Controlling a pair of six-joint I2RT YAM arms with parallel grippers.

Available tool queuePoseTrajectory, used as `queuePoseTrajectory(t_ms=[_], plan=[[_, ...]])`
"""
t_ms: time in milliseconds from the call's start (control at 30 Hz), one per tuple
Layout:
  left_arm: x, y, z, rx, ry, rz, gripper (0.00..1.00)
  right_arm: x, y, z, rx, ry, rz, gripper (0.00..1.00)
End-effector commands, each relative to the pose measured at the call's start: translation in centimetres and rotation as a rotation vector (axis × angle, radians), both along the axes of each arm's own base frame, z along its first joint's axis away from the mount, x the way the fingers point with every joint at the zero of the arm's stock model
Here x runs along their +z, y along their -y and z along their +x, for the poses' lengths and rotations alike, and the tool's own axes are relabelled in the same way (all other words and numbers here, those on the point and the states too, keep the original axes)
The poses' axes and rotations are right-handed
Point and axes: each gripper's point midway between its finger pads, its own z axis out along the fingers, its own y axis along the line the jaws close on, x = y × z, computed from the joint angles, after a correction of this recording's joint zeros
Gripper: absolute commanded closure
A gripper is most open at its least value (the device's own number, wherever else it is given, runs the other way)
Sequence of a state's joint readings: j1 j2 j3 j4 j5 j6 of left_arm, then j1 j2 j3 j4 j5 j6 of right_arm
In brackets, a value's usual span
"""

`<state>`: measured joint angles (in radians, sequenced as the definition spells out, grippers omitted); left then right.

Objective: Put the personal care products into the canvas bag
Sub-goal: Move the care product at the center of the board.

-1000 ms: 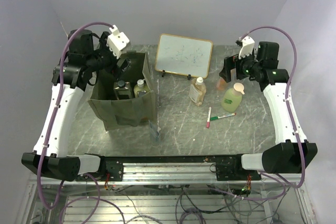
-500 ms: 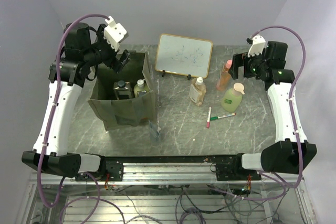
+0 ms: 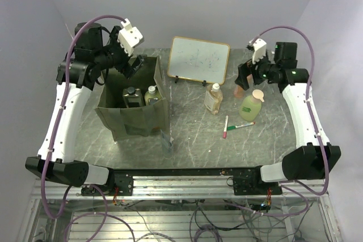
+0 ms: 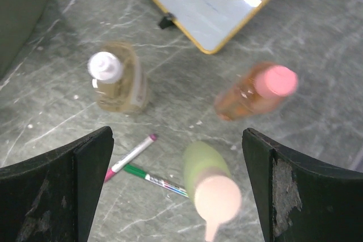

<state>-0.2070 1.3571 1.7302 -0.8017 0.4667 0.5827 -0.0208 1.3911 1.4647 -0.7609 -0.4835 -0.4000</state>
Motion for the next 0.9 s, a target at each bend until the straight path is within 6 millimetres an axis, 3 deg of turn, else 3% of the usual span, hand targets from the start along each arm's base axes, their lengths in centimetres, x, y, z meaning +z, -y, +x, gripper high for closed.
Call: queuePoseTrajectory(t_ms=[0, 200, 467, 867], plan=[[0.3, 0.8, 0.0, -0.033, 0.0, -0.001, 0.04, -0.6, -4.1, -0.5, 0.157, 0.003, -0.044, 0.05], [0.7, 1.1, -0.2, -0.039, 0.007, -0.01, 0.04, -2.2, -7.9, -0.6, 0.225, -0.022, -0.054, 0.09], [1.3, 1.0, -1.2, -0.046, 0.024, -0.009, 0.05, -4.2, -9.9, 0.9, 0.233, -0.093, -0.057, 0.18], [1.7, 1.0, -1.7, -0.051, 0.041, -0.009, 0.06, -7.1, -11.5, 1.2, 0.235, -0.181, -0.07, 0.43]])
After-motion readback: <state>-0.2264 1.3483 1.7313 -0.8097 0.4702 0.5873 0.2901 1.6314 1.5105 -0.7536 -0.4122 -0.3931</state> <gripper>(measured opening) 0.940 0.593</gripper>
